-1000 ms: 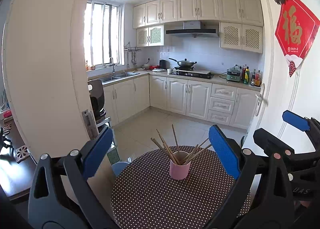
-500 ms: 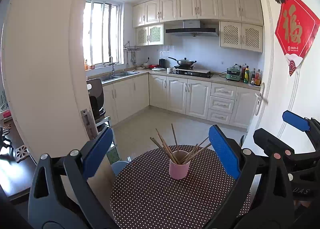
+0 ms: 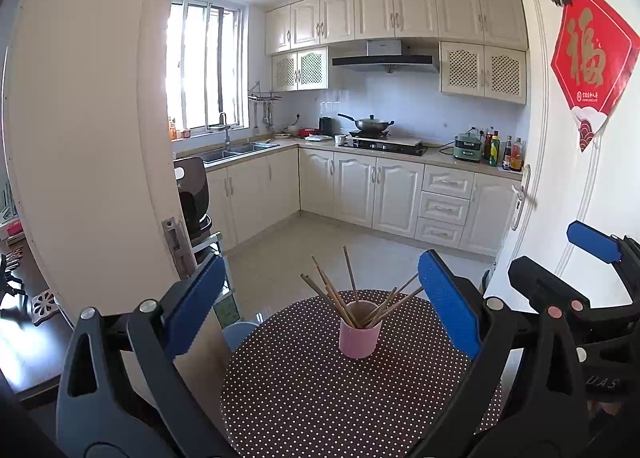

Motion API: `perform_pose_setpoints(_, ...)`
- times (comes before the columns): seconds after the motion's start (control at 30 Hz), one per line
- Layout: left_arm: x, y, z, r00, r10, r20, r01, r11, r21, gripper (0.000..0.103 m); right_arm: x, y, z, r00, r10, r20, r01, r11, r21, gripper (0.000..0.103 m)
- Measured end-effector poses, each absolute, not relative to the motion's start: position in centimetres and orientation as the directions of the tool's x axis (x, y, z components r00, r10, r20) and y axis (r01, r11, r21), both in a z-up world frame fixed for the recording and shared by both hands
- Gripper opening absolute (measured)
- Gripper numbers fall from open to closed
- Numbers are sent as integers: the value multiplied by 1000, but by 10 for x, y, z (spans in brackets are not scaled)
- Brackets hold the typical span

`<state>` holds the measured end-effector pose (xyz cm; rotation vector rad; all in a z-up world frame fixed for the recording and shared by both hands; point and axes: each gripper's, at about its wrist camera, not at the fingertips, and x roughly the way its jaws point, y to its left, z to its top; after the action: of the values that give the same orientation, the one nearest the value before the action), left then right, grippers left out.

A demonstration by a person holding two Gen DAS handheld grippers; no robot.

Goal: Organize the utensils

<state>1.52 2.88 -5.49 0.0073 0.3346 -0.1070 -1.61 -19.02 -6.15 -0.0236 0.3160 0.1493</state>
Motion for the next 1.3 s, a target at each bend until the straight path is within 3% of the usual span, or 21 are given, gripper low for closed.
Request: perform_pose_setpoints(1.3,25,27,-62,935,-128,-331,142,990,17,95,-12,-192,-65,936,117,-331,-122,992,5,95)
